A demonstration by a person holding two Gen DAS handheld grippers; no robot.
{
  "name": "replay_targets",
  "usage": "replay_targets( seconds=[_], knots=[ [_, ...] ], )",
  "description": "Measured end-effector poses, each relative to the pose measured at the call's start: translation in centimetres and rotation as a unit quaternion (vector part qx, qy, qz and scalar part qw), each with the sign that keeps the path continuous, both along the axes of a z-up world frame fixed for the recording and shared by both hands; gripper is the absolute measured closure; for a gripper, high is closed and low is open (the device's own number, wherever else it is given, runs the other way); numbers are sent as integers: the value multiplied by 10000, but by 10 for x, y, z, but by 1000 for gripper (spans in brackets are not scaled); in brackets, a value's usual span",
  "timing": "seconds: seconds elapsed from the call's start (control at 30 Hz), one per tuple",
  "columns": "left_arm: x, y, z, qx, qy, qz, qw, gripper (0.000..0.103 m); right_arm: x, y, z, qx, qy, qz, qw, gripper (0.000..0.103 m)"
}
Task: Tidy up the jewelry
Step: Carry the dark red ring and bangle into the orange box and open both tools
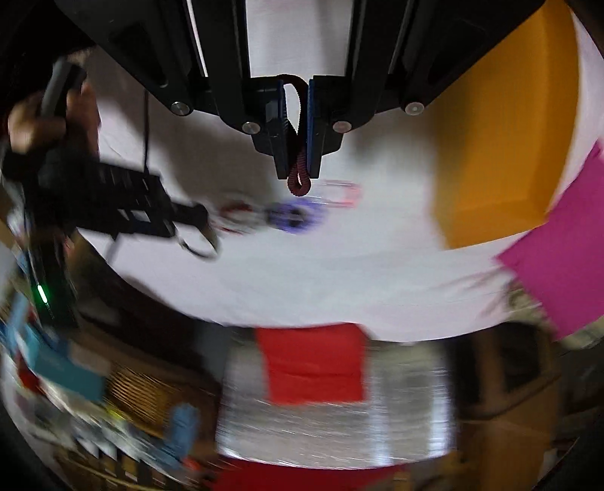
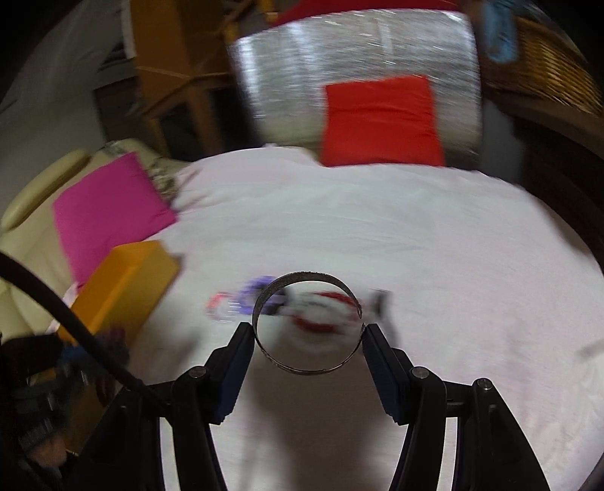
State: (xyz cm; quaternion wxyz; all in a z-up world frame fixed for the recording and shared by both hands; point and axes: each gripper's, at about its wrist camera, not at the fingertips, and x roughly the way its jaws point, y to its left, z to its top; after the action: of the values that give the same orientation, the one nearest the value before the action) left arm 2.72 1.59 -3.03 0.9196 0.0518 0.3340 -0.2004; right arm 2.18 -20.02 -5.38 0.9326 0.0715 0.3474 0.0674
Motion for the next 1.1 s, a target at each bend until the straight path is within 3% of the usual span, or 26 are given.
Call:
replay_targets(
  seconds=[0.07, 0.17, 0.3, 0.47, 0.7, 0.97, 1.03, 1.1],
  knots=[
    [0, 26, 7, 12, -177, 524, 9985, 94, 5, 24, 1, 5, -3, 237, 9997, 40],
    [-8, 74, 8, 13, -325, 1412, 9895, 94, 10, 66, 3, -106, -43, 589, 9982, 40],
    [-15, 124, -7, 68, -249, 2496, 9680, 94, 10, 119, 10, -145, -229, 1079, 9938, 40],
    [-19, 174, -32, 158, 63, 3350, 9421, 94, 16, 178, 9, 237, -363, 1387, 9894, 40],
    [-20, 223, -62, 24, 702, 3849, 9203, 94, 27, 247, -12, 53, -270, 1725, 9846, 40],
    [-14, 244, -75, 18, 1072, 4206, 9009, 92, 27, 272, -26, -186, -277, 1883, 9816, 39],
    [-17, 247, -74, 19, 1065, 4274, 8977, 83, 27, 276, -26, -226, -269, 1908, 9810, 37],
    [-18, 249, -72, -62, 1085, 4272, 8976, 81, 26, 277, -26, -174, -232, 1917, 9810, 32]
  ],
)
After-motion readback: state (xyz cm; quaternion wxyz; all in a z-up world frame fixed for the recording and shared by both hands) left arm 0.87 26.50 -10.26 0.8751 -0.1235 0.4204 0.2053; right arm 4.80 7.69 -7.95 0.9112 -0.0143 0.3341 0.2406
